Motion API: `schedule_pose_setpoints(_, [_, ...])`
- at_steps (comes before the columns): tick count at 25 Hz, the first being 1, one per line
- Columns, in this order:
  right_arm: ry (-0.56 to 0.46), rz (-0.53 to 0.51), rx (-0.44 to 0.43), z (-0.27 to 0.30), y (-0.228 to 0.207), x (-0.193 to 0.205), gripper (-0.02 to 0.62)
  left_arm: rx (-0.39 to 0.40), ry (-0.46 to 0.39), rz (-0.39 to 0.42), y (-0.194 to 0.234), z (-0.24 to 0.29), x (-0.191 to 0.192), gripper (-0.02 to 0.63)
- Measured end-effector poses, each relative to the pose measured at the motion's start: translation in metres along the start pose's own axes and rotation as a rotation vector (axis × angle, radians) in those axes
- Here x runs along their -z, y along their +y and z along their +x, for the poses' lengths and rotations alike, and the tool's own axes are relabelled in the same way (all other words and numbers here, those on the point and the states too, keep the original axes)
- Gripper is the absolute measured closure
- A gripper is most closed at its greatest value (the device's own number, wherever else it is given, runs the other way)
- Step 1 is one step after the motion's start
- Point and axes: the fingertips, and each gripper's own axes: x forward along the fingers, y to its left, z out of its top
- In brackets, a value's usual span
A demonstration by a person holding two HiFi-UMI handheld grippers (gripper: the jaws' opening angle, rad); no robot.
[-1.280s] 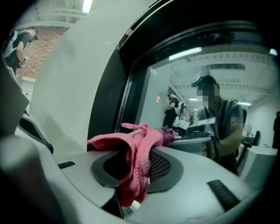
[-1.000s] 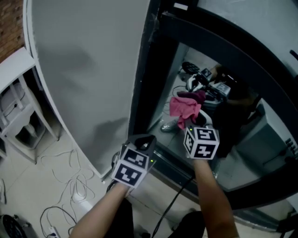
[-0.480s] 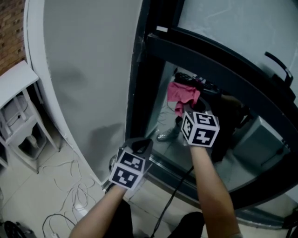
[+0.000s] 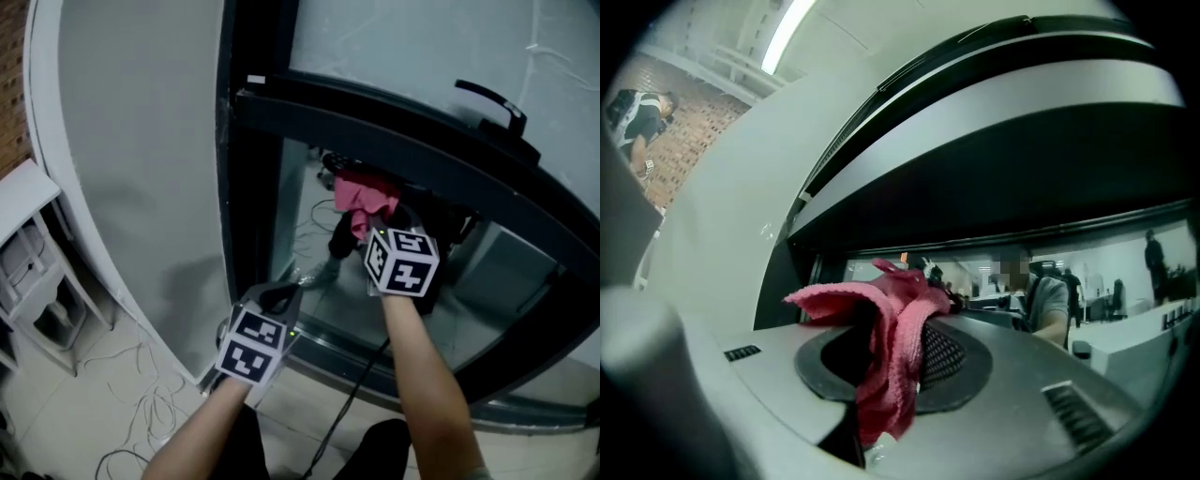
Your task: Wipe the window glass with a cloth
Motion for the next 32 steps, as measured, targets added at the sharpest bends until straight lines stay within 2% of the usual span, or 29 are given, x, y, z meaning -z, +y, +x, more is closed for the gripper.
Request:
schedule_pose_setpoints(7, [-0.009, -0.005, 0.060, -0.044, -0.061, 0.007, 0.495, 0.075, -0.007, 0.035, -0.053, 0.019, -0.013, 0.601])
schedule_pose_setpoints(17, [-0.015, 0.001, 0.201, -0.119, -0.156, 0.013, 0.495, 0.205, -0.023, 0.081, -0.137, 0.048, -0.034, 0.601])
schedule_pose_setpoints(26, [-0.014, 0.012, 0.394, -0.199, -0.255, 0.026, 0.495, 0.317, -0.020, 0.118, -0.211, 0.071, -0.039, 0.601])
schedule_pose_setpoints(32, [-0.021, 0.085, 0.555, -0.255, -0.320, 0.039, 0.495, 0.386, -0.020, 0.139, -0.253, 0.082, -0.040, 0.601])
